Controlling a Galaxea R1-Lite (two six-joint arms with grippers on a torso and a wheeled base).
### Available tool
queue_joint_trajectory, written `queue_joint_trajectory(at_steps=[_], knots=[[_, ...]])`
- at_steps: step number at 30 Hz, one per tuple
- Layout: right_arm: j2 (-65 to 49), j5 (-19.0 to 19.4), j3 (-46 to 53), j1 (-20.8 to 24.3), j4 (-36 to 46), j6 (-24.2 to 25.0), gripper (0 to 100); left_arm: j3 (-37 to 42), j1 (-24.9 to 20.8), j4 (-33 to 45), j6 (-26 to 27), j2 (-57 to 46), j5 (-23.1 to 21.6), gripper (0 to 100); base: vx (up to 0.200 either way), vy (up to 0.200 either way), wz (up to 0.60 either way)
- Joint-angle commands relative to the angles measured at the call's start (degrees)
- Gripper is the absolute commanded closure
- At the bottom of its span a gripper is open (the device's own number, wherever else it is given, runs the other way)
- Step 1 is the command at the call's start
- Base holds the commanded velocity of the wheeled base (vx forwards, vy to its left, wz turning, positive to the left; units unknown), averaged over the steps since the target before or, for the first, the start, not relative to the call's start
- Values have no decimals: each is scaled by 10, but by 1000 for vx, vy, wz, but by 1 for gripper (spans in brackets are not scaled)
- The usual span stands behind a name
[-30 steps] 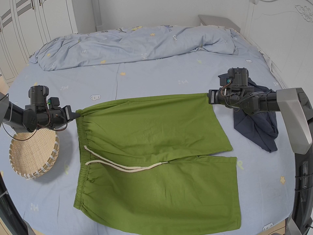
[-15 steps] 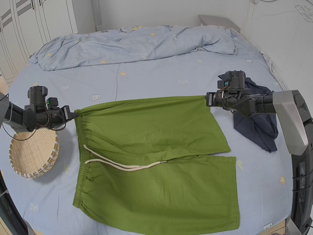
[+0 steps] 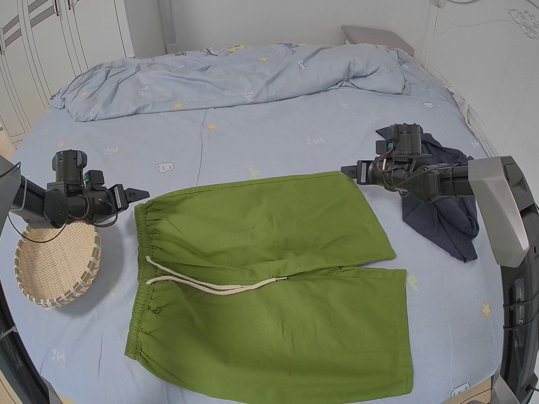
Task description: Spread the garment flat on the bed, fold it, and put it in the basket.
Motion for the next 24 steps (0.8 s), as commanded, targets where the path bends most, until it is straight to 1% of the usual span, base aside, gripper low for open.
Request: queue_joint_trajectory(at_steps=[1, 4, 7, 10, 12, 13, 15, 16, 17, 19, 22, 23, 24], knots=[[-3, 3, 3, 1, 0, 1, 0, 1, -13, 0, -1, -3, -3, 0, 0, 0, 0], [-11, 3, 7, 0, 1, 5, 0, 4, -17, 0, -3, -16, -3, 0, 0, 0, 0], [-66, 3, 52, -3, 2, 28, 0, 34, -19, 1, -19, -73, -4, 0, 0, 0, 0], [-133, 3, 128, -5, 3, 53, 0, 91, -20, 1, -43, -130, -9, 0, 0, 0, 0], [-182, 4, 192, -7, 3, 67, 0, 141, -21, 1, -48, -162, -11, 0, 0, 0, 0], [-194, 4, 207, -7, 2, 72, 0, 154, -21, 1, -48, -168, -12, 0, 0, 0, 0], [-253, 8, 287, -12, 2, 87, 0, 225, -24, 1, -46, -194, -20, 0, 0, 0, 0], [-281, 8, 328, -14, 0, 94, 0, 262, -25, 1, -45, -204, -30, 0, 0, 0, 0], [-290, 9, 341, -14, 0, 95, 0, 275, -24, 1, -45, -207, -35, 0, 0, 0, 0], [-337, 10, 412, -14, -1, 102, 0, 340, -19, 0, -43, -224, -71, 0, 0, 0, 0], [-380, 10, 477, -12, -1, 105, 0, 412, -6, 0, -42, -251, -120, 0, 0, 0, 0], [-383, 10, 480, -11, -1, 105, 0, 416, -6, 0, -42, -252, -121, 0, 0, 0, 0], [-406, 11, 511, -12, -1, 106, 0, 455, -6, -3, -37, -261, -139, 0, 0, 0, 0]])
